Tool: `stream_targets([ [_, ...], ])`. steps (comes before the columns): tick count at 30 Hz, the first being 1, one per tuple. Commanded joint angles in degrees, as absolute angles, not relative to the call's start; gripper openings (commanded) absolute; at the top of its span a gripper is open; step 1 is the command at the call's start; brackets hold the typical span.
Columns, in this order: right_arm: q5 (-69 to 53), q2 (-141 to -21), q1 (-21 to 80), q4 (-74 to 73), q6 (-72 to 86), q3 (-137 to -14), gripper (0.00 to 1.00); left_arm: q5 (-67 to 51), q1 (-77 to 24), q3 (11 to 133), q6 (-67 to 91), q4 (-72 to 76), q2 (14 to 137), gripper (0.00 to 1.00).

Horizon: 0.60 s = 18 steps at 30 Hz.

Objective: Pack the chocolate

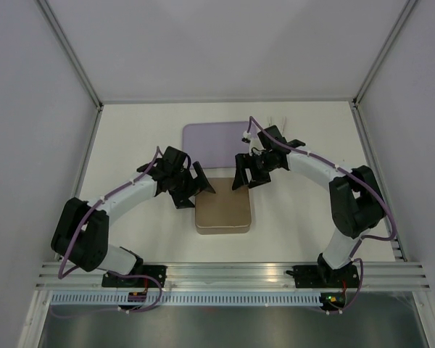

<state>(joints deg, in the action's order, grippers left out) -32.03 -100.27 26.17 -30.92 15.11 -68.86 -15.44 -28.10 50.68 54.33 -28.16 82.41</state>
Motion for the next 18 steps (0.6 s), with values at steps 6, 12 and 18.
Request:
stream_targets([
  [6,-27.71,-100.11,27.86,-32.95,14.15,-72.42,0.84,-13.11,-28.3,52.91,53.61,-28.12,82.44,0.99],
  [12,-17.33,-97.38,28.3,-36.12,15.21,-71.9,0.84,-4.93,-28.3,55.46,53.26,-39.28,82.09,1.0],
  [18,-14.95,-98.08,29.0,-34.89,17.05,-68.12,0.71,-4.57,-28.3,54.58,52.56,-39.55,82.09,0.83],
])
